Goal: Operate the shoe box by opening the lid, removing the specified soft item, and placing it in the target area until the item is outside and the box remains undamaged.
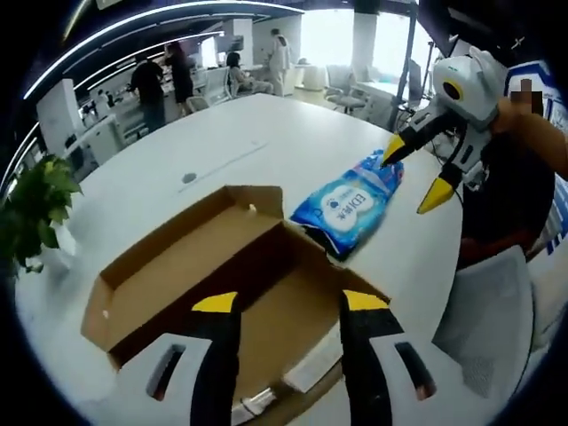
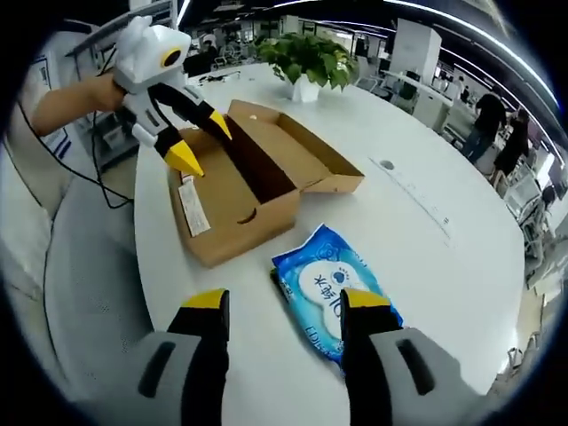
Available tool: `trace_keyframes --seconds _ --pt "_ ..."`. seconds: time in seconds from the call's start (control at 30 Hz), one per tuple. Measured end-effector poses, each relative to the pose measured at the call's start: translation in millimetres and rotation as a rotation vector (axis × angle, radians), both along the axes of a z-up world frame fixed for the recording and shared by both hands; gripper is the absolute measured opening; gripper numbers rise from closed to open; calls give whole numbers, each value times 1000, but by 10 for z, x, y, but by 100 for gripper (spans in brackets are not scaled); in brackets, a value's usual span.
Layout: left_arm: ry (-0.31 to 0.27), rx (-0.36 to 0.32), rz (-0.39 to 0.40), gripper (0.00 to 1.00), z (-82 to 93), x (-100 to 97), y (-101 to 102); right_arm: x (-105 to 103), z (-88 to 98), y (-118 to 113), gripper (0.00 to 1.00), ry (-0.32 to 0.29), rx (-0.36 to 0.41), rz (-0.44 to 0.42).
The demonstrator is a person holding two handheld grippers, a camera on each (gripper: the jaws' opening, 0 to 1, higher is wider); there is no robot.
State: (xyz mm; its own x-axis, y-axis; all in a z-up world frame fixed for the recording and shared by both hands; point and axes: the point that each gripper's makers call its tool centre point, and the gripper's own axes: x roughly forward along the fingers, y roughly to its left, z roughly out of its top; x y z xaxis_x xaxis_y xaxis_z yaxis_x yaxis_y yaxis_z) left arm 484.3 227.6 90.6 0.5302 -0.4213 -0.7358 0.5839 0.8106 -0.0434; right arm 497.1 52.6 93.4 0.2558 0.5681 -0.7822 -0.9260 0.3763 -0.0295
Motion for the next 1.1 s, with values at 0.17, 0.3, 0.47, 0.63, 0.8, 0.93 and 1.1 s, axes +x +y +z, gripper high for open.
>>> trace_keyframes --seconds 0.17,0.3,0.47,0.63,0.8,0.93,1.1 --pt "7 -19 54 48 -13 -129 261 -16 49 192 52 10 33 51" --pt "-2 -35 87 51 13 -212 460 -73 35 355 57 25 40 133" --pt "-13 -61 114 56 28 -322 684 -56 35 528 55 13 46 178" --pt "-43 -89 151 57 57 -389 889 -61 10 677 58 27 46 215" --pt "-85 -109 192 59 74 -474 1131 -96 -34 815 61 46 47 260" --pt "-90 -125 222 60 25 -556 1292 -99 -85 887 60 44 33 282" --pt "-105 -139 253 61 -73 -684 1483 -150 -133 1014 61 55 27 328"
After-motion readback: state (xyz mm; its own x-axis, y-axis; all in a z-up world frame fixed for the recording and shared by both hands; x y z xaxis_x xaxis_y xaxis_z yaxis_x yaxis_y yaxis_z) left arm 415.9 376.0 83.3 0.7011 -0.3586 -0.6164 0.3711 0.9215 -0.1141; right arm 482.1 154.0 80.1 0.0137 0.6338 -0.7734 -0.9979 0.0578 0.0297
